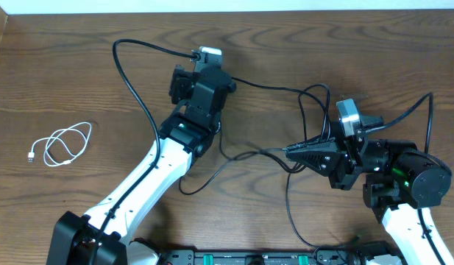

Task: Untangle cables
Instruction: 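Grasp a black cable with the right gripper and pull it rightward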

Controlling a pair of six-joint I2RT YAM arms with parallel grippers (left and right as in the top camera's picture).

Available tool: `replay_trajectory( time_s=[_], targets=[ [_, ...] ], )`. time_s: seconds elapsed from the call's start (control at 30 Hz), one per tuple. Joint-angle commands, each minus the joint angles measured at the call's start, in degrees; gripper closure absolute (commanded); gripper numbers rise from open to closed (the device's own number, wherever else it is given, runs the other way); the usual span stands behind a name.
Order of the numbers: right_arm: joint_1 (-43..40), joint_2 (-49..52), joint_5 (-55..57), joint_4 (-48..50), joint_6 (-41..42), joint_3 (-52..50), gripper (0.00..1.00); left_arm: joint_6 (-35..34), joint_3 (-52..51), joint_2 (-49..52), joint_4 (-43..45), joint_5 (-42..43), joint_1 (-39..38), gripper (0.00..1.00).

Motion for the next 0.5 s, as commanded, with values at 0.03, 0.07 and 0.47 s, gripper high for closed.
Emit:
replay_trajectory(
  time_s=[0.03,0.07,0.47],
  targets=[
    [-0.92,-0.50,0.61,0.33,0.55,0.55,0.99,0.35,0.48,0.63,-2.75,11.80,-0.11,0.36],
    [-1.31,-0.50,0.61,0.31,0.57,0.55,0.99,0.35,0.48,0.63,-3.50,16.28,-0.11,0.36],
    [-10.60,-0.50,6.38,-13.42,0.55,0.55,0.99,3.98,0.48,0.63,-13.20,32.85,-0.11,0.01]
  ],
)
